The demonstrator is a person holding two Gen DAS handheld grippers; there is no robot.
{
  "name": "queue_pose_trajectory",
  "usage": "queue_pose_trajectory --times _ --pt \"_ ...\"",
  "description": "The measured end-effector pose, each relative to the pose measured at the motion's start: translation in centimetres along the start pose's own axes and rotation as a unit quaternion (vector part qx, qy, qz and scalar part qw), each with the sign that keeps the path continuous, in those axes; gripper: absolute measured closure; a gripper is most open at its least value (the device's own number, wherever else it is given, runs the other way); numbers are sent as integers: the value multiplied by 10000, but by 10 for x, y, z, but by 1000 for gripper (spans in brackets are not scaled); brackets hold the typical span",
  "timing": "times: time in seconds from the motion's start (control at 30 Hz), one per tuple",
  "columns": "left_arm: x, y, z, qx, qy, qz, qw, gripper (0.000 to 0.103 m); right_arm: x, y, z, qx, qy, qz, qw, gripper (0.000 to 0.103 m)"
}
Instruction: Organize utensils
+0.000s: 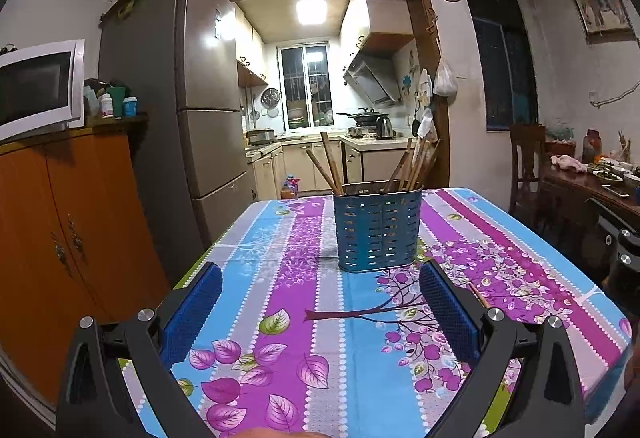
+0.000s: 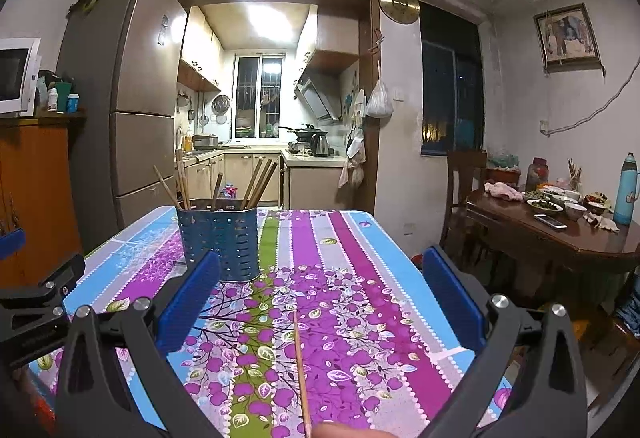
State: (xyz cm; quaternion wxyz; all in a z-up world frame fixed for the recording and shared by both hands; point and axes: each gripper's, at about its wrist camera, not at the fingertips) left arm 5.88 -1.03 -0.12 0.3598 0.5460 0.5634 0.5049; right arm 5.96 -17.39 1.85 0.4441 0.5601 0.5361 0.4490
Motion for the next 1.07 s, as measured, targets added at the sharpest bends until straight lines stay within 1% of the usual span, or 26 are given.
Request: queue_pose_trajectory --times 0.3,0.43,0.53,0.8,0.87,0.97,1.07 --pt "0 0 2 96 -134 -46 9999 4 -1 1 0 19 40 14 10000 5" --pt "0 -1 2 -2 -75 -96 9999 4 -1 2 0 10 40 13 10000 5" --pt "-3 -4 2 -55 77 -10 10000 4 -1 2 0 12 41 14 10000 5" --pt "-8 -7 2 -73 2 100 9999 7 -2 2 0 9 36 19 10000 5" --pt "-9 -6 4 34 38 112 9999 7 -3 2 -1 -4 26 34 10000 5" --pt "-7 -6 7 126 -71 92 9999 6 -3 2 0 -3 25 46 10000 5" --pt "-8 -7 6 63 20 118 9999 5 -3 2 0 -3 27 38 10000 5"
Point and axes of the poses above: each gripper's, at about its wrist camera, not at the fingertips, and z roughly the way its jaws point, x to its left, y to its top, and after that the axes turned 11 degrees about y, right-handed
